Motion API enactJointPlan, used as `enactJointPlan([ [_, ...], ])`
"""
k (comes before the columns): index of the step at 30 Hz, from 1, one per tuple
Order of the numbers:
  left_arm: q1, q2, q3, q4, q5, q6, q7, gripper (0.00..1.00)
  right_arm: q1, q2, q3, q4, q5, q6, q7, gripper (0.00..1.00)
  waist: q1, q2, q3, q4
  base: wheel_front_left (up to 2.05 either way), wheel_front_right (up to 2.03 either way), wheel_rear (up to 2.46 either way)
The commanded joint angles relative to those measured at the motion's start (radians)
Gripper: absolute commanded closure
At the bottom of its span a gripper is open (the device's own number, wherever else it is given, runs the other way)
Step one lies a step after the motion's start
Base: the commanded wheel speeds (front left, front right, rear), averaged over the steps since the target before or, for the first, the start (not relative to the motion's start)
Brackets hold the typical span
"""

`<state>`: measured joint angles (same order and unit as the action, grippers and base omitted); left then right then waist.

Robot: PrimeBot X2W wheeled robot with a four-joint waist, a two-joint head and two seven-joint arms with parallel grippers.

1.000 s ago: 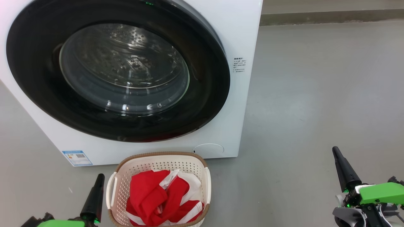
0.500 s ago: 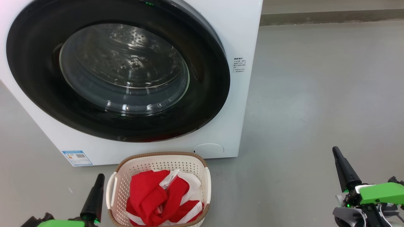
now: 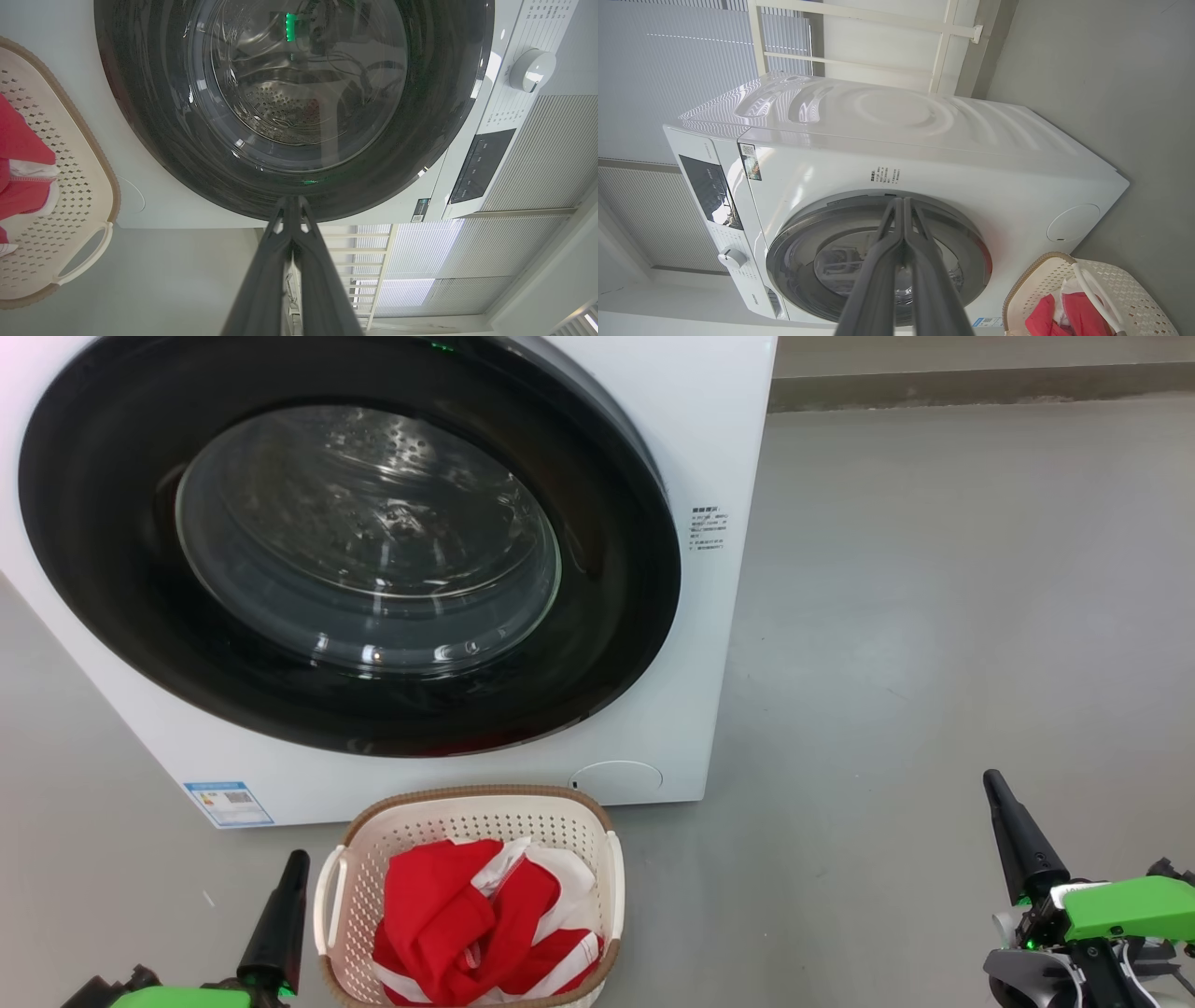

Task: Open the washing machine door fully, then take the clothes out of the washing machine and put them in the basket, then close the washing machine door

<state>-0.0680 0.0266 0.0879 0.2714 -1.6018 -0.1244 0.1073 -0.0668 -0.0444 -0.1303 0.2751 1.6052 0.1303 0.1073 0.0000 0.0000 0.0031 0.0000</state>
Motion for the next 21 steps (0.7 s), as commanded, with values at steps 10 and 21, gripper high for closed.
enactJointPlan([
  [10, -0.040, 0.024, 0.026, -0.027, -0.007, -0.006, 0.006, 1.00, -0.041, -0.006, 0.016, -0.030, 0.003, 0.000, 0.006, 1.00, 0.0000, 0.0000, 0.000, 0.000, 0.00, 0.00, 0.00],
  [21, -0.040, 0.024, 0.026, -0.027, -0.007, -0.006, 0.006, 1.00, -0.041, -0.006, 0.016, -0.030, 0.003, 0.000, 0.006, 1.00, 0.0000, 0.0000, 0.000, 0.000, 0.00, 0.00, 0.00],
])
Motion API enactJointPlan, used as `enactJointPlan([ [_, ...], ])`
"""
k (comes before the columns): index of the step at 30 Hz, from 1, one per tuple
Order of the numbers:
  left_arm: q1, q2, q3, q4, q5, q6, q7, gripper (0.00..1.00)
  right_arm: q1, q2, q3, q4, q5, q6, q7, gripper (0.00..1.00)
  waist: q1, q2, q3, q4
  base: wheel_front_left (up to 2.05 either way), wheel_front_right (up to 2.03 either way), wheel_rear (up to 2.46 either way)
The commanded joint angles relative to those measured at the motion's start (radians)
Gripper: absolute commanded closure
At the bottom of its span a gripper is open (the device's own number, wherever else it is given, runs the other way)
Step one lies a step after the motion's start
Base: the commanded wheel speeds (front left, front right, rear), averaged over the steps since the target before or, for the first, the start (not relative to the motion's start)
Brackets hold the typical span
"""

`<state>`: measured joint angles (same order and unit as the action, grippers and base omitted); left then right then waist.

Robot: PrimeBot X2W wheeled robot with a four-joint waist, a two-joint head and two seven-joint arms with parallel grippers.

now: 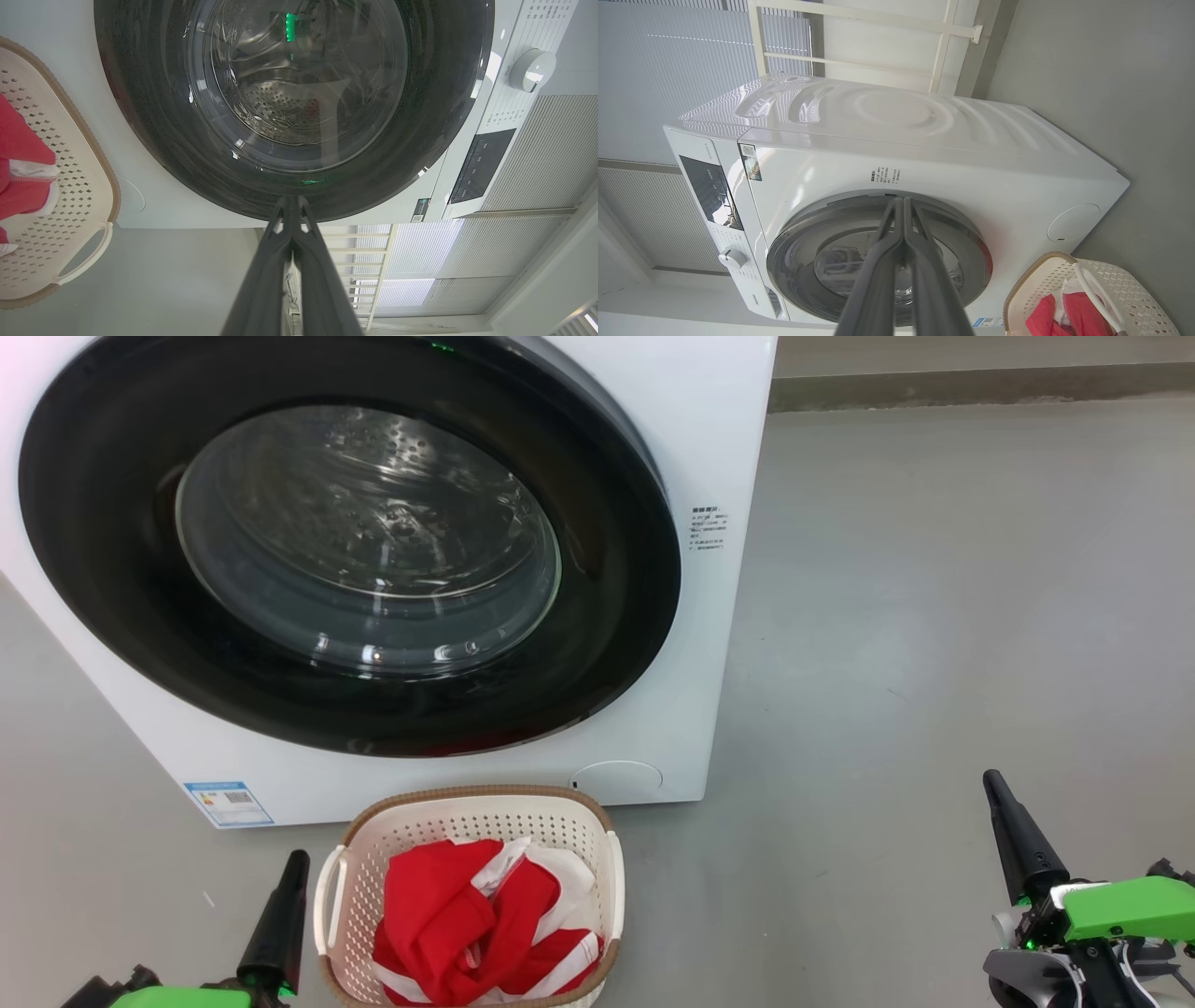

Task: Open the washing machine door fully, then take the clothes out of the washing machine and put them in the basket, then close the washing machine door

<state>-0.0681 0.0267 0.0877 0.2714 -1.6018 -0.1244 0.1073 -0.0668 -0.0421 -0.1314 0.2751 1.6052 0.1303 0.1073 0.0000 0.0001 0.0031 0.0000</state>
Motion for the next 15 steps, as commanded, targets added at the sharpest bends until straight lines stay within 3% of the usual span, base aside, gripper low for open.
enactJointPlan([
  [1, -0.040, 0.023, 0.026, -0.027, -0.007, -0.006, 0.006, 1.00, -0.041, -0.008, 0.017, -0.030, 0.003, 0.000, 0.007, 1.00, 0.0000, -0.0001, 0.000, 0.000, 0.00, 0.00, 0.00],
  [15, -0.040, 0.023, 0.026, -0.027, -0.007, -0.006, 0.006, 1.00, -0.041, -0.008, 0.017, -0.030, 0.003, 0.000, 0.007, 1.00, 0.0000, -0.0001, 0.000, 0.000, 0.00, 0.00, 0.00],
])
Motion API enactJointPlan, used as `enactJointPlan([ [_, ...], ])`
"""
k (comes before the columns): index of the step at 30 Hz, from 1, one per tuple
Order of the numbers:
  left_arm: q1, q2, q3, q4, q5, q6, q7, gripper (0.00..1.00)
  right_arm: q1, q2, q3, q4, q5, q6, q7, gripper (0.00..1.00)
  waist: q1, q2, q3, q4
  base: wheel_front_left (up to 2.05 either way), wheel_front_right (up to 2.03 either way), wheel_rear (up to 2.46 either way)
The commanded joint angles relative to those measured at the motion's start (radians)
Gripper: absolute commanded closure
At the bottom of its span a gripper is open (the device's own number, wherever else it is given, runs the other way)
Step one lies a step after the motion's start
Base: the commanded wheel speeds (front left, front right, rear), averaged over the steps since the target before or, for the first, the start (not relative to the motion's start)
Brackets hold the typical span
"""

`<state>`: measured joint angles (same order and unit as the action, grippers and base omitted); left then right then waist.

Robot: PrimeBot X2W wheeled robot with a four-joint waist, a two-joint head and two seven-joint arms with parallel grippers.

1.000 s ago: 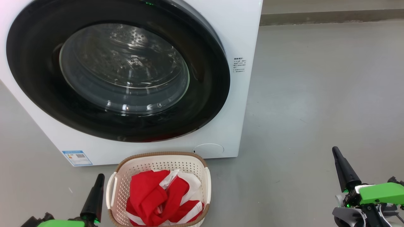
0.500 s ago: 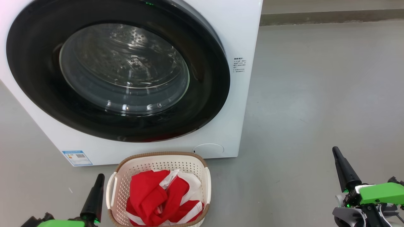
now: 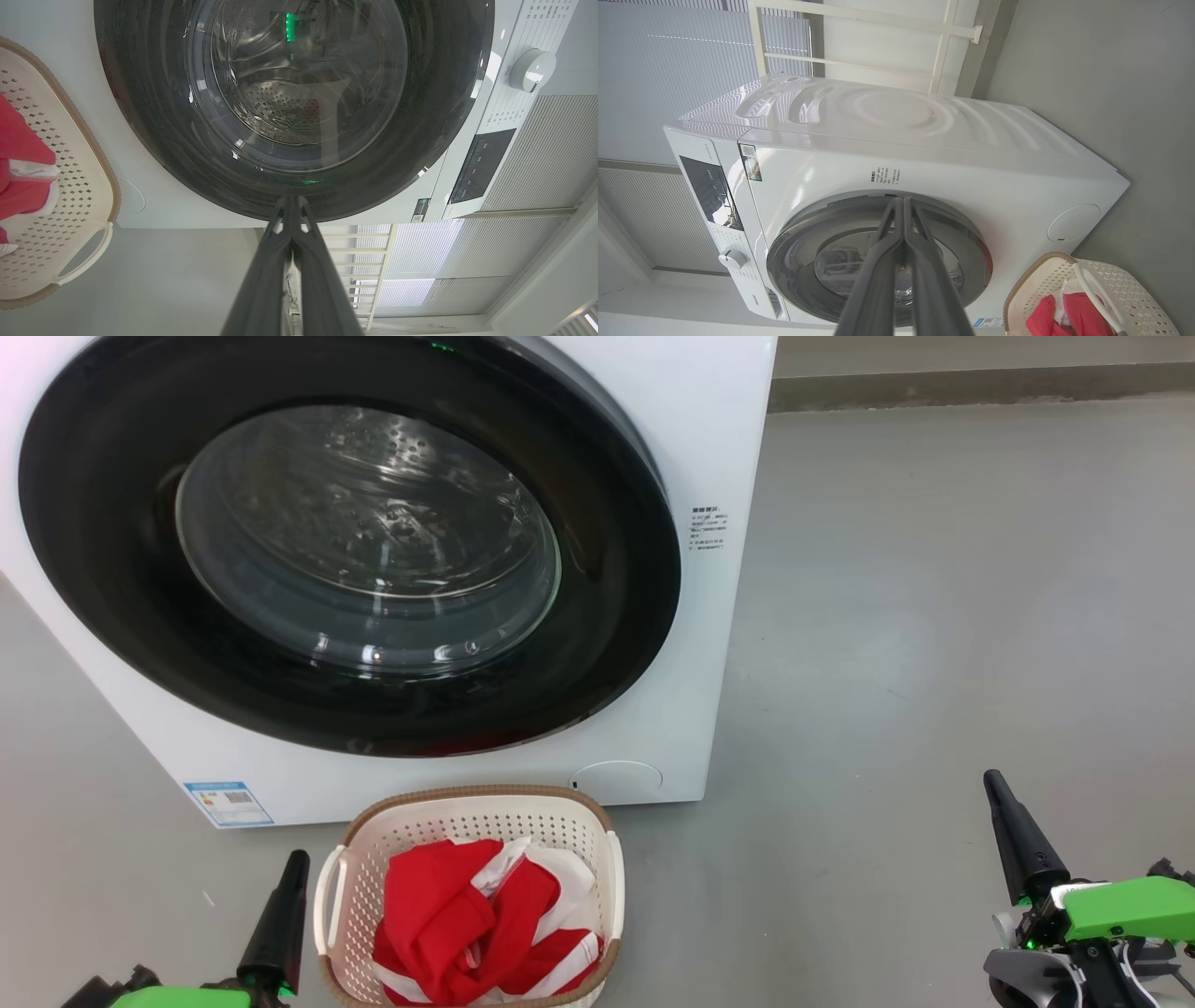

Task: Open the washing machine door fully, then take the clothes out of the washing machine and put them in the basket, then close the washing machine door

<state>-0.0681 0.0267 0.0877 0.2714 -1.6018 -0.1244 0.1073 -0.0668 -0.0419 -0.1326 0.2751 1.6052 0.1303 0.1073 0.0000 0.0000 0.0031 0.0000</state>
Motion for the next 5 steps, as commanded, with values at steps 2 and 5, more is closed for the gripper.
enactJointPlan([
  [2, -0.040, 0.023, 0.026, -0.027, -0.007, -0.006, 0.006, 1.00, -0.041, -0.009, 0.018, -0.030, 0.003, 0.000, 0.007, 1.00, 0.0000, 0.0000, 0.000, 0.000, 0.00, 0.00, 0.00],
  [5, -0.040, 0.023, 0.026, -0.027, -0.007, -0.006, 0.006, 1.00, -0.041, -0.009, 0.018, -0.030, 0.003, 0.000, 0.007, 1.00, 0.0000, 0.0000, 0.000, 0.000, 0.00, 0.00, 0.00],
])
